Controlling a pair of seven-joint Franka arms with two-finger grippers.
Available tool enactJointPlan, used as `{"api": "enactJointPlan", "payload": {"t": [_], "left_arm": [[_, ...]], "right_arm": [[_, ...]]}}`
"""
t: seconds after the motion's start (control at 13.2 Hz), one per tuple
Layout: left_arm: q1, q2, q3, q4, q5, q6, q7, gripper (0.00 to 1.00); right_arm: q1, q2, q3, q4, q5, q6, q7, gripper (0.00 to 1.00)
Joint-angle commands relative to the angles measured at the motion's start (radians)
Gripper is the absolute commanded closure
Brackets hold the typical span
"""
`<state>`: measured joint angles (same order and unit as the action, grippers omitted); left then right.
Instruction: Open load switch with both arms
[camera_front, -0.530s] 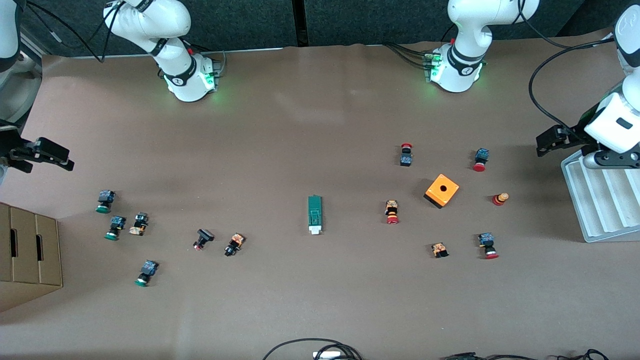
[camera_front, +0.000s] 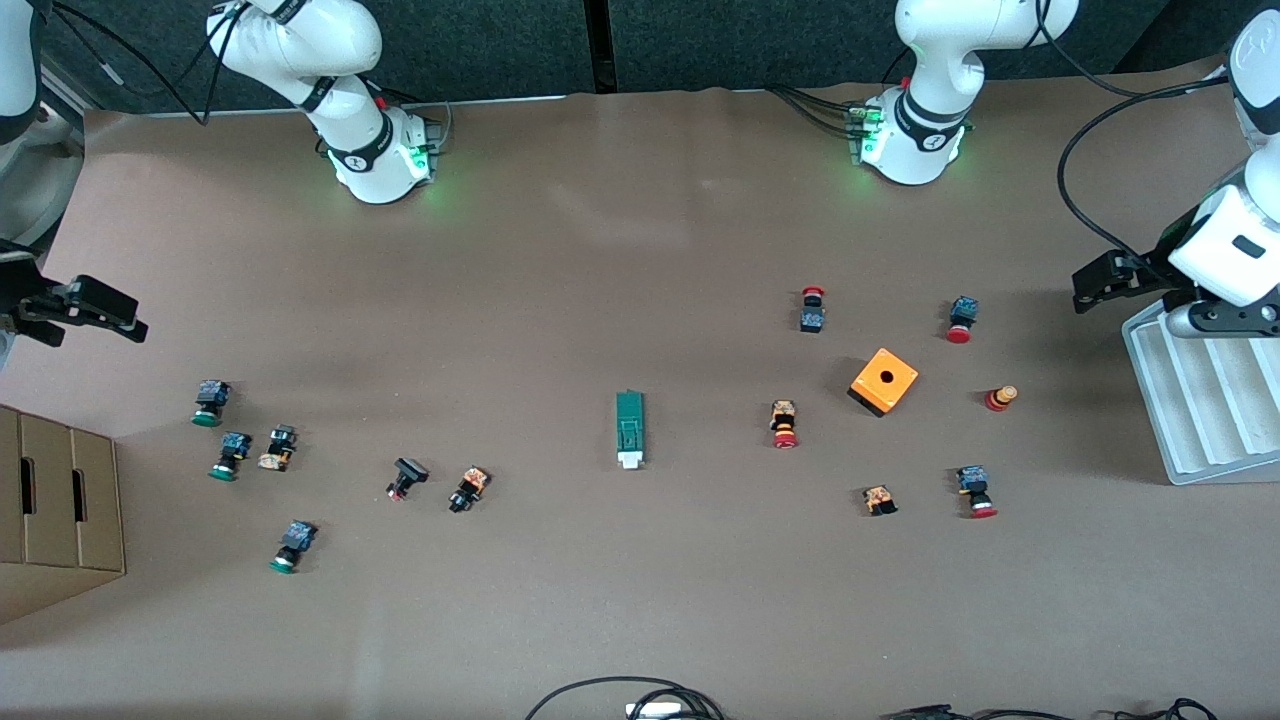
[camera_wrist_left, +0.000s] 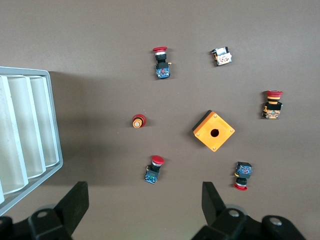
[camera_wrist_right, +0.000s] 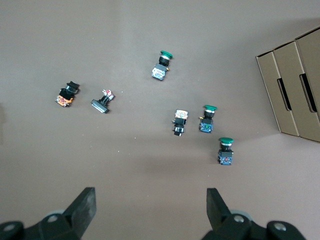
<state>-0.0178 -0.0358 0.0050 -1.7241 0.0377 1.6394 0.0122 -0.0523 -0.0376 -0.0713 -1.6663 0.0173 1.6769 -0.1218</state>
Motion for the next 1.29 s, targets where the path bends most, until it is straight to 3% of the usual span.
{"api": "enactJointPlan", "payload": {"t": [0.0, 0.45, 0.91, 1.21], "left_arm": [[-0.004, -0.009, 0.001, 0.008, -0.01, -0.016, -0.008, 0.0], [-0.004, -0.009, -0.033, 0.021, -0.019, -0.026, -0.06, 0.0], [-0.004, -0.009, -0.143, 0.054, -0.019, -0.058, -0.208, 0.0], [-0.004, -0.009, -0.261, 0.063, -0.019, -0.061, -0.383, 0.0]], "right_arm": [[0.003, 0.004, -0.002, 0.011, -0.013, 0.009, 0.001, 0.0], [0.003, 0.002, -0.002, 0.011, -0.013, -0.002, 0.002, 0.0], [0.003, 0.001, -0.002, 0.011, -0.013, -0.014, 0.002, 0.0], [0.003, 0.002, -0.002, 0.011, -0.013, -0.014, 0.002, 0.0]]}}
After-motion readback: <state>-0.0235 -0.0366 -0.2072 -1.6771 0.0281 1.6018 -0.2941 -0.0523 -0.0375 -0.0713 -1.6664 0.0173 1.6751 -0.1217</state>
